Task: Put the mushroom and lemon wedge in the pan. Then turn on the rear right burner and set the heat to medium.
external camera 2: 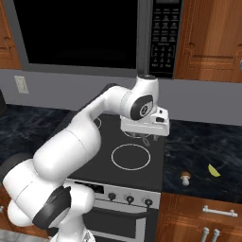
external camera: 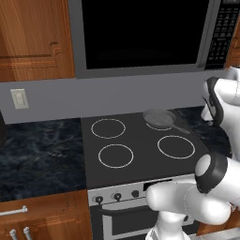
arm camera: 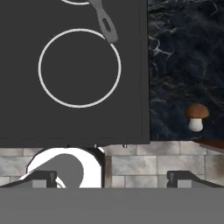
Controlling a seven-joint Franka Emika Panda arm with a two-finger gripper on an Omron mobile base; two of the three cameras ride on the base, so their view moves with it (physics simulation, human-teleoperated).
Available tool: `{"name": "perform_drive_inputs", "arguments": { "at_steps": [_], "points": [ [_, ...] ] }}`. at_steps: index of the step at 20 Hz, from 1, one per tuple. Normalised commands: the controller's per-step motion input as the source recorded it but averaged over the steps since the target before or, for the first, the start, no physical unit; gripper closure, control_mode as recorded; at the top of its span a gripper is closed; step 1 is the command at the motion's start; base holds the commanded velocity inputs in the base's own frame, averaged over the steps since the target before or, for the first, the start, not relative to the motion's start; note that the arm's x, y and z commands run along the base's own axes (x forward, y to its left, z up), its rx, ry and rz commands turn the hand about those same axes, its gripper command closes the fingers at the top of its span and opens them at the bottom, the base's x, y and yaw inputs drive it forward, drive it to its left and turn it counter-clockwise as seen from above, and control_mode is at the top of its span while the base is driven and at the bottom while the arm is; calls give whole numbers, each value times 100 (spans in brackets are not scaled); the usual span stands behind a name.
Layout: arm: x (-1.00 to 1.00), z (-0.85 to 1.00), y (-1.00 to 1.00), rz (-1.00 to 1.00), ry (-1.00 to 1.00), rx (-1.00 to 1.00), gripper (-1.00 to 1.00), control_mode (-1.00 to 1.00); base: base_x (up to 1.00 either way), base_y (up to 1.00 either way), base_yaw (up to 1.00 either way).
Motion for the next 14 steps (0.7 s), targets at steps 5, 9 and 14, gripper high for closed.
{"name": "perform_drive_inputs", "arguments": {
  "at_steps": [5,9,14],
  "points": [
    [7,-38,-4,-5,0,-5,-100,-100,0,0,0],
    [8,-41,-13,-3,1,-2,-100,-100,0,0,0],
    [10,-54,-19,-2,4,-8,-100,-100,0,0,0]
  ]
}}
